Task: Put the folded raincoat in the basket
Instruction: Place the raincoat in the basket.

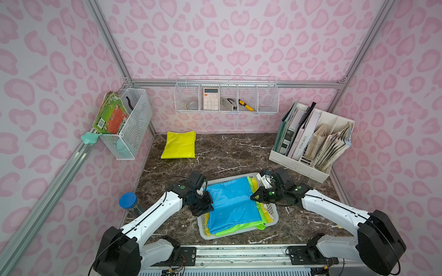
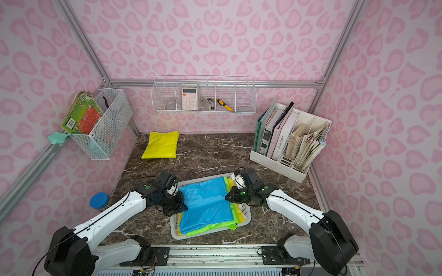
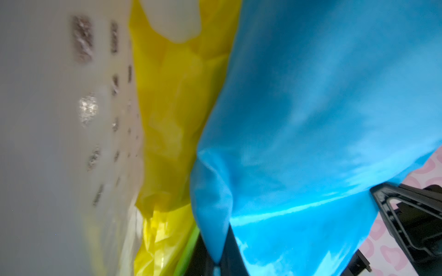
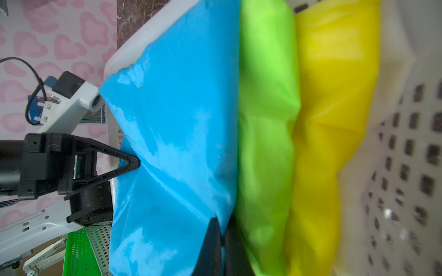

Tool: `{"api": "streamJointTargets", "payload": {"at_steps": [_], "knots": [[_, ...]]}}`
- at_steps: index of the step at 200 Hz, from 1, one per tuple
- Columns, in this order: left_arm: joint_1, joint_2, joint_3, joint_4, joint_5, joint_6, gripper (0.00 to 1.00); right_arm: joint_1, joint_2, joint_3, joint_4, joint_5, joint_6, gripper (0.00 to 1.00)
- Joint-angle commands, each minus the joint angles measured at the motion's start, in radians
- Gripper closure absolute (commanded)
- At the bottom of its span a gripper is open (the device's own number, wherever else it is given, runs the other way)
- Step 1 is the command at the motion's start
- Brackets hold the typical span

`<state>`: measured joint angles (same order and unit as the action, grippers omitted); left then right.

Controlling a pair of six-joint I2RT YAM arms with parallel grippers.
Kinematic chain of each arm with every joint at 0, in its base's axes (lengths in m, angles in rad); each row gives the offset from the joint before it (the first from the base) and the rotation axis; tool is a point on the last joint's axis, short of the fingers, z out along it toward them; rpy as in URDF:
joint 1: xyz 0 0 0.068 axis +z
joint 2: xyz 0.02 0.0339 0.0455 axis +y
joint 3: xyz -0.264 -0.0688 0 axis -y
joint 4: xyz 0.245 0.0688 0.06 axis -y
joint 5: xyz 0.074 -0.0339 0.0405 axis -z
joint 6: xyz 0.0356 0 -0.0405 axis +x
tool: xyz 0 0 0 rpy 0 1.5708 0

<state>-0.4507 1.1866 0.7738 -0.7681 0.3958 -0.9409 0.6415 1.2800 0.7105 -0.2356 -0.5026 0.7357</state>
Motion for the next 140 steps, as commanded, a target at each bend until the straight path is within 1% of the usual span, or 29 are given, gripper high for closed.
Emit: {"api": "streamJointTargets", "payload": {"at_steps": [1, 8, 26, 40, 69, 86, 101, 133, 140], "knots": [[0.001, 0.002, 0.0, -0.087, -0.093, 0.001, 0.96, -0.01, -0.001, 0.0, -0.039, 0.098, -0.028, 1.0], [0.002, -0.004, 0.009, -0.098, -0.089, 0.004, 0.92, -0.011, -0.005, 0.009, -0.043, 0.093, -0.032, 1.0], [0.0, -0.031, 0.056, -0.137, -0.085, 0.017, 0.85, -0.018, -0.02, 0.045, -0.07, 0.096, -0.048, 1.0], [0.0, -0.056, 0.083, -0.152, -0.065, 0.023, 0.79, -0.028, -0.029, 0.067, -0.087, 0.095, -0.058, 0.98], [-0.008, -0.076, 0.103, -0.158, -0.01, 0.022, 0.79, -0.042, -0.03, 0.083, -0.114, 0.082, -0.066, 0.99], [-0.011, -0.087, 0.092, -0.165, -0.02, 0.018, 0.79, -0.04, -0.029, 0.059, -0.094, 0.053, -0.049, 1.0], [-0.011, -0.092, 0.073, -0.16, -0.023, 0.009, 0.81, -0.031, -0.032, 0.032, -0.073, 0.031, -0.028, 1.0], [-0.016, -0.094, 0.062, -0.158, -0.022, 0.005, 0.82, 0.003, -0.038, 0.0, -0.065, 0.037, -0.015, 1.0], [-0.016, -0.096, 0.067, -0.163, -0.023, 0.006, 0.82, 0.001, -0.038, 0.0, -0.068, 0.039, -0.016, 0.98]]}}
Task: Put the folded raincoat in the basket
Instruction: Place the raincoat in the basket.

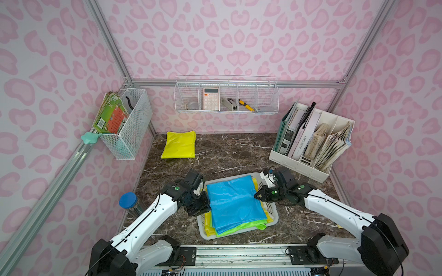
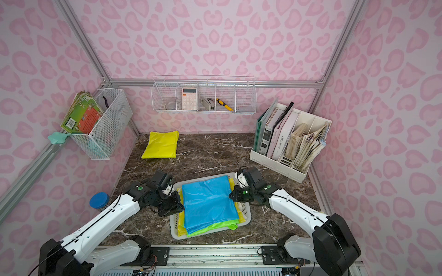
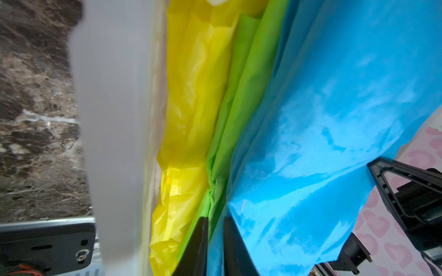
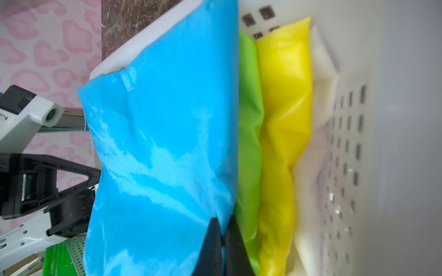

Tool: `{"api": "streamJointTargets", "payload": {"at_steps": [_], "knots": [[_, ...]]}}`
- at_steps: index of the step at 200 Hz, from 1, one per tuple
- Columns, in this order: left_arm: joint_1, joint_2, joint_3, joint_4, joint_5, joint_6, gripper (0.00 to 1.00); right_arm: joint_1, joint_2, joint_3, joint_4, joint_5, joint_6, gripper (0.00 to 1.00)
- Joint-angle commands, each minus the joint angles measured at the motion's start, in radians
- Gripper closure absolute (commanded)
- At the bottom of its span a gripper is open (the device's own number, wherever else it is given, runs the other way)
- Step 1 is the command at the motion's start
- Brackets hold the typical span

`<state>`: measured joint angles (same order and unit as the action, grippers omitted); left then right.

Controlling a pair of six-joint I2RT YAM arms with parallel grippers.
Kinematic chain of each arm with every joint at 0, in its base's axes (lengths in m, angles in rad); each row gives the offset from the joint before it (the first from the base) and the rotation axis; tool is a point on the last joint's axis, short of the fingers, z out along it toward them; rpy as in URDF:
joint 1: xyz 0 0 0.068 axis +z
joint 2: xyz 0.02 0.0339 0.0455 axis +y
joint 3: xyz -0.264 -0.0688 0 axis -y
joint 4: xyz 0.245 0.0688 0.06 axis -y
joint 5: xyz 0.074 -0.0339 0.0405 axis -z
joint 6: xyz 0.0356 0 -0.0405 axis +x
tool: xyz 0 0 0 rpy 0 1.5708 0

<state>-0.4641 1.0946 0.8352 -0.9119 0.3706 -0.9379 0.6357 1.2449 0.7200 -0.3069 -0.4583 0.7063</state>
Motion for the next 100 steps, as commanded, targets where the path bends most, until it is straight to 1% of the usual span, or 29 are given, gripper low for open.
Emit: {"api": "streamJointTargets", "payload": {"at_steps": [1, 20, 34, 41, 53, 68, 83, 100], "knots": [[-0.002, -0.004, 0.007, -0.02, 0.002, 0.003, 0.82, 0.007, -0.002, -0.01, 0.003, -0.005, 0.014, 0.97], [-0.002, -0.008, 0.043, -0.047, -0.006, 0.016, 0.81, 0.007, -0.007, 0.009, -0.015, 0.017, 0.007, 0.84], [-0.002, -0.013, 0.088, -0.088, -0.024, 0.028, 0.8, 0.004, -0.01, 0.042, -0.042, 0.025, -0.005, 0.67], [-0.002, -0.015, 0.108, -0.107, -0.03, 0.036, 0.8, 0.003, -0.012, 0.061, -0.063, 0.034, -0.012, 0.6], [-0.002, -0.023, 0.143, -0.132, -0.032, 0.04, 0.81, 0.002, -0.017, 0.1, -0.105, 0.053, -0.034, 0.54], [-0.002, -0.038, 0.168, -0.135, -0.009, 0.042, 0.83, 0.002, -0.032, 0.148, -0.158, 0.077, -0.046, 0.53], [-0.007, -0.055, 0.168, -0.093, 0.052, 0.039, 0.88, 0.016, -0.061, 0.171, -0.166, 0.059, -0.036, 0.58], [-0.035, -0.066, 0.136, 0.021, 0.152, 0.035, 0.92, 0.061, -0.1, 0.15, -0.127, 0.019, 0.017, 0.63]]}}
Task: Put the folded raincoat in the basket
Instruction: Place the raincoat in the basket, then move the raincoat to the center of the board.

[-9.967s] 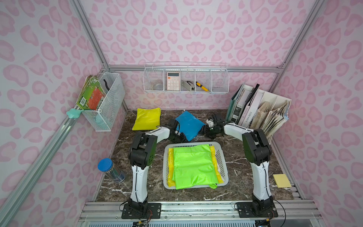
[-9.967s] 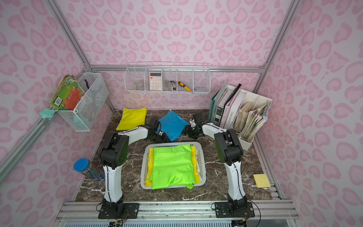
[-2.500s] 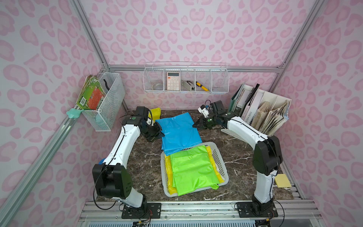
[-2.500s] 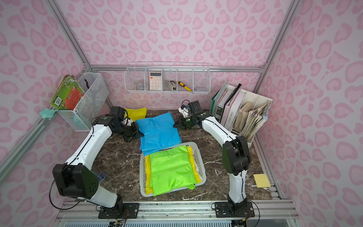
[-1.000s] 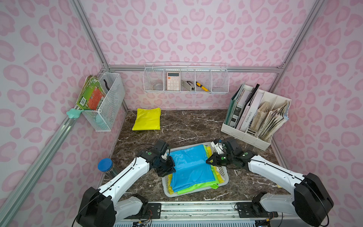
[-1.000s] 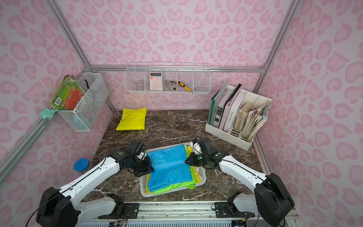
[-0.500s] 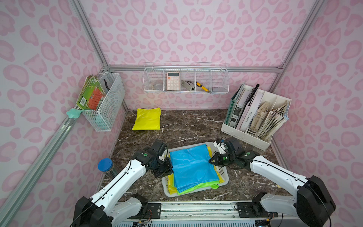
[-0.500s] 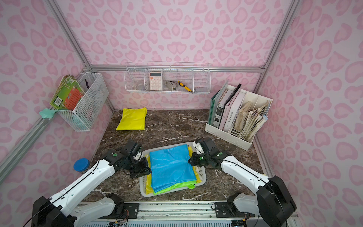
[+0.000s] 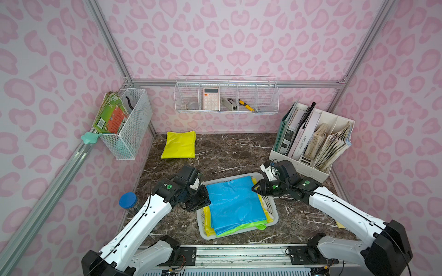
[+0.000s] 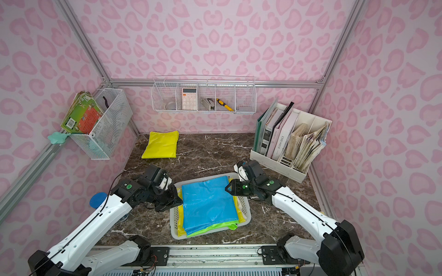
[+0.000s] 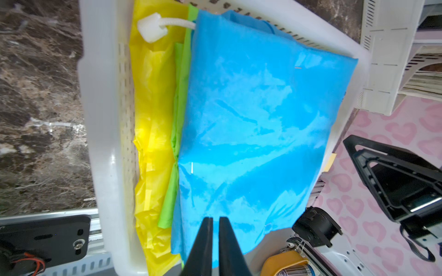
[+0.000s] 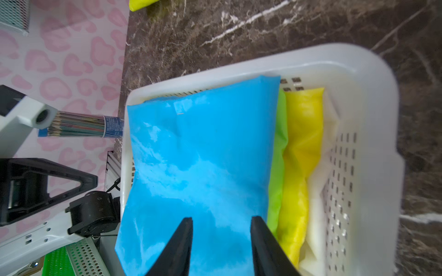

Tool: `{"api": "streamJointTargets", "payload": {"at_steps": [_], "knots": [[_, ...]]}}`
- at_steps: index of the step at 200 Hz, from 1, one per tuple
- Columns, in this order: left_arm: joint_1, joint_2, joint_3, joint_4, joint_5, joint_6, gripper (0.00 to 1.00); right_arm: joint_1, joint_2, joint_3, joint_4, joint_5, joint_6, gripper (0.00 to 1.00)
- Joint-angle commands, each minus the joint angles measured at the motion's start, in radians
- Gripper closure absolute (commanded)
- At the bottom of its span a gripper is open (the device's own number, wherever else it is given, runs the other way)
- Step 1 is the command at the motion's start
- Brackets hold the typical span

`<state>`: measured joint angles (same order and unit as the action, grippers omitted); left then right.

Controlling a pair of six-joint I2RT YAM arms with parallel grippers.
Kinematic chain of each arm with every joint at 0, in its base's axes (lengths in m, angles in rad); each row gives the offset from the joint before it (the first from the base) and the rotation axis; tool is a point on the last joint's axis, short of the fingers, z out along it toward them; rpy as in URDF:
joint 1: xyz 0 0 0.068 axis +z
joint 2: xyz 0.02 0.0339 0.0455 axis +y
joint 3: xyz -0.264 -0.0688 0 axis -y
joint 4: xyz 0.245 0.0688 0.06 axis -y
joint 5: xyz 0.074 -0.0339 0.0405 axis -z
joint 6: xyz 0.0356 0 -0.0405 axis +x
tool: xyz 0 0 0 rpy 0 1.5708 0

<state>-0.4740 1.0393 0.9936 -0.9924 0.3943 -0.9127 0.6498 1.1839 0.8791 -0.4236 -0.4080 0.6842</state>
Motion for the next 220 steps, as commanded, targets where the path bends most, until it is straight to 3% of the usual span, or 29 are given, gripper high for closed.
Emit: {"api": "streamJointTargets", "payload": {"at_steps": [1, 20, 55, 80, 112, 125, 145, 173, 198, 220], "knots": [[-0.027, -0.011, -0.025, 0.109, 0.131, 0.009, 0.92, 0.05, -0.041, -0.013, -0.005, -0.033, 0.043, 0.63], [-0.084, 0.005, -0.064, 0.194, 0.179, -0.016, 0.96, 0.132, -0.068, -0.071, 0.08, -0.076, 0.109, 0.7], [-0.15, 0.053, -0.135, 0.239, 0.145, -0.052, 1.0, 0.237, -0.042, -0.195, 0.21, -0.086, 0.191, 0.76], [-0.163, 0.067, -0.198, 0.241, 0.122, -0.065, 1.0, 0.243, -0.032, -0.251, 0.212, -0.035, 0.188, 0.79], [-0.163, 0.069, -0.227, 0.217, 0.089, -0.064, 1.0, 0.222, -0.014, -0.211, 0.145, 0.03, 0.135, 0.8], [-0.163, 0.066, -0.168, 0.177, 0.053, -0.039, 0.99, 0.212, -0.01, -0.16, 0.138, 0.028, 0.111, 0.77], [-0.153, 0.087, 0.003, 0.049, -0.097, 0.012, 0.8, 0.199, -0.003, -0.063, 0.146, 0.033, 0.068, 0.59], [-0.04, 0.169, 0.213, -0.023, -0.244, 0.138, 0.59, 0.151, 0.037, 0.049, 0.174, 0.051, 0.045, 0.49], [0.174, 0.324, 0.35, -0.047, -0.192, 0.215, 0.58, 0.096, 0.082, 0.122, 0.156, 0.043, 0.036, 0.48], [0.296, 0.499, 0.452, -0.036, -0.213, 0.268, 0.61, 0.075, 0.092, 0.142, 0.139, 0.029, 0.015, 0.48]]}}
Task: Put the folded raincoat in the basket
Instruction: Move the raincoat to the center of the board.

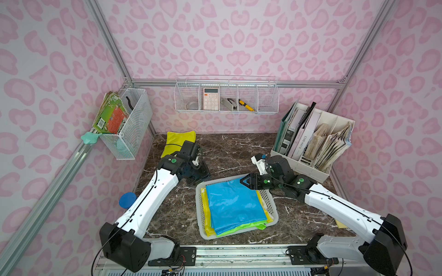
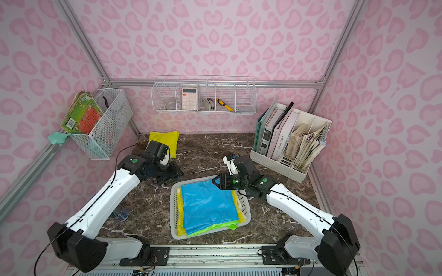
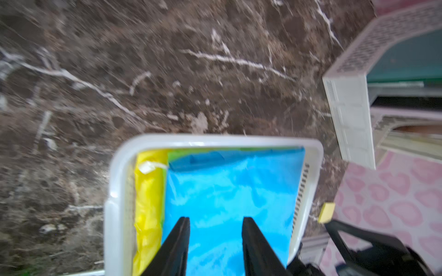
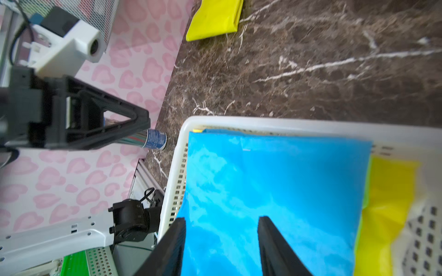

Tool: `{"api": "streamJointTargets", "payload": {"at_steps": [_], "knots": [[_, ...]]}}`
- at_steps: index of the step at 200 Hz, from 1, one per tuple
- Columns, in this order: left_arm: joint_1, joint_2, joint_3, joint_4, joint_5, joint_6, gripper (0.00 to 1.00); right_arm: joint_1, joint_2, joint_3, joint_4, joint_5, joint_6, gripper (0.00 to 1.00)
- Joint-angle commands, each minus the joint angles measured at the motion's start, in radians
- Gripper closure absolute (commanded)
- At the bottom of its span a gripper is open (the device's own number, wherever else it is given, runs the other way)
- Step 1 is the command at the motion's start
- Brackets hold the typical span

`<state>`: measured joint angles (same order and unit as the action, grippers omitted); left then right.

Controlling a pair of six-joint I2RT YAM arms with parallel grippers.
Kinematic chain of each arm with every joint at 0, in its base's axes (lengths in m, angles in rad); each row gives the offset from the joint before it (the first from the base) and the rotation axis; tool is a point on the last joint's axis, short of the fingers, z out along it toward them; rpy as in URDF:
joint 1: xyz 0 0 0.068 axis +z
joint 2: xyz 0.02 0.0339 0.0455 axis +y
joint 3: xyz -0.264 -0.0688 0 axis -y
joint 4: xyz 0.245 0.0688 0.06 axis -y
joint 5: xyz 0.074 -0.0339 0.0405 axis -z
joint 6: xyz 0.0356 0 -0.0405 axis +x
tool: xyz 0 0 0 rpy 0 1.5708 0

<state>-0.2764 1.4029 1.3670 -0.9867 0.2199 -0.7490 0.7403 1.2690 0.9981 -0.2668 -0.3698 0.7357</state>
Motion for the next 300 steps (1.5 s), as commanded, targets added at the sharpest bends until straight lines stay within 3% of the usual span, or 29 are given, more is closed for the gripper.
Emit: {"api": "streamJointTargets", "payload": {"at_steps": [1, 25, 41, 53, 93, 111, 148, 208, 267, 300], "knots": [[0.104, 0.145, 0.08, -0.041, -0.039, 0.105, 0.61, -0.016, 0.006, 0.023, -0.018, -0.01, -0.037, 0.48], [0.222, 0.379, 0.267, -0.065, 0.021, 0.136, 0.67, -0.022, -0.016, 0.007, -0.036, -0.018, -0.061, 0.48], [0.262, 0.537, 0.397, -0.067, -0.007, 0.146, 0.72, -0.027, -0.04, -0.014, -0.05, -0.019, -0.071, 0.48], [0.291, 0.643, 0.501, -0.056, 0.033, 0.15, 0.74, -0.03, -0.061, -0.038, -0.052, -0.019, -0.069, 0.48], [0.38, 0.993, 0.94, -0.182, 0.004, 0.109, 0.75, -0.037, -0.11, -0.108, -0.042, -0.038, -0.057, 0.48], [0.42, 1.084, 1.061, -0.202, 0.017, 0.093, 0.75, -0.041, -0.124, -0.123, -0.046, -0.034, -0.064, 0.48], [0.476, 1.103, 1.0, -0.082, 0.012, 0.085, 0.74, -0.074, -0.103, -0.136, -0.045, -0.062, -0.086, 0.48], [0.465, 1.168, 0.938, -0.114, 0.049, 0.059, 0.76, -0.079, -0.042, -0.09, -0.063, -0.102, -0.108, 0.49], [0.314, 1.022, 0.734, -0.011, 0.276, 0.097, 0.75, -0.08, -0.069, -0.113, -0.06, -0.101, -0.098, 0.49], [0.274, 0.933, 0.754, -0.014, 0.278, 0.141, 0.73, -0.081, -0.084, -0.119, -0.051, -0.095, -0.091, 0.49]]}}
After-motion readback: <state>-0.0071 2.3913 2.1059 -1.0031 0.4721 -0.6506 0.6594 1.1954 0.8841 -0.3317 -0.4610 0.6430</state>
